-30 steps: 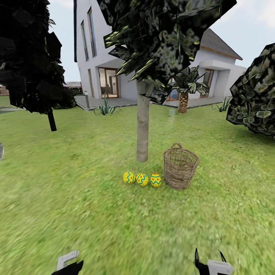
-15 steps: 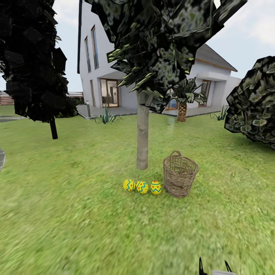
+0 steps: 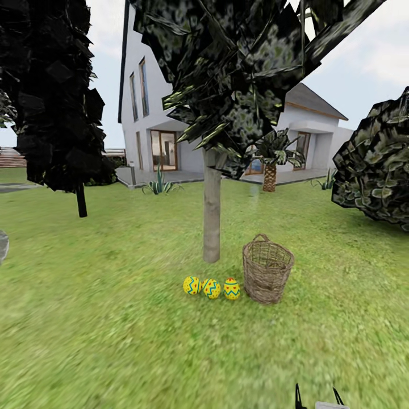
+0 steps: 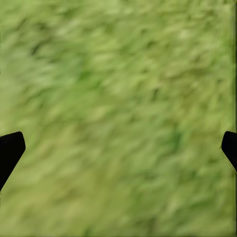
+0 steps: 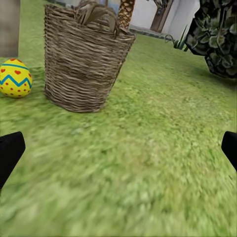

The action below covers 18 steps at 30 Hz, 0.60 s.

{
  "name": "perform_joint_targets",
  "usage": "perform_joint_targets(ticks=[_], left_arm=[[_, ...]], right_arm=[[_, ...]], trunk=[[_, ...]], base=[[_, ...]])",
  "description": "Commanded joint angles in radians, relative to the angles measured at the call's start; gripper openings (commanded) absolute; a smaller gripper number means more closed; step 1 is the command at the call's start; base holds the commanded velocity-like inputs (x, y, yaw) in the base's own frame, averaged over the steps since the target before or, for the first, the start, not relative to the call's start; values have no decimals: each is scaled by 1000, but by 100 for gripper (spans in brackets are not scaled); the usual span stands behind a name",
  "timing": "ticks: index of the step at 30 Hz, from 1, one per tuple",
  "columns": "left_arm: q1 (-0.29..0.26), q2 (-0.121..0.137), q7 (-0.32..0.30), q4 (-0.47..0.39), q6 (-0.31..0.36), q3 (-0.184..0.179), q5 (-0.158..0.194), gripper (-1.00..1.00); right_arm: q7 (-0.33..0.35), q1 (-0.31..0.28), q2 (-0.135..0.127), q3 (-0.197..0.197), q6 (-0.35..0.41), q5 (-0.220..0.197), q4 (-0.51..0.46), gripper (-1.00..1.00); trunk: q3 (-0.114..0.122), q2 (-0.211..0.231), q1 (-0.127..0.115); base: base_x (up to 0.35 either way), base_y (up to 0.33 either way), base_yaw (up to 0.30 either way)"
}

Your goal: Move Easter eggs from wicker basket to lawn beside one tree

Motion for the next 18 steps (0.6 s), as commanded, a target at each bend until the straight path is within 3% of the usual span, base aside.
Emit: perform_joint_targets(ticks=[1,18], left_arm=[[0,0,-5,1,-3,-7,11,100],[0,-5,-3,2,-5,-8,12,100]], right_arm=[[-6,0,1,9,-1,-5,0,100],[-5,0,3,8,2,-7,-1,100]], trunk=[[2,7,-4],[36,126,-69]], base=[[0,0,0],[0,0,0]])
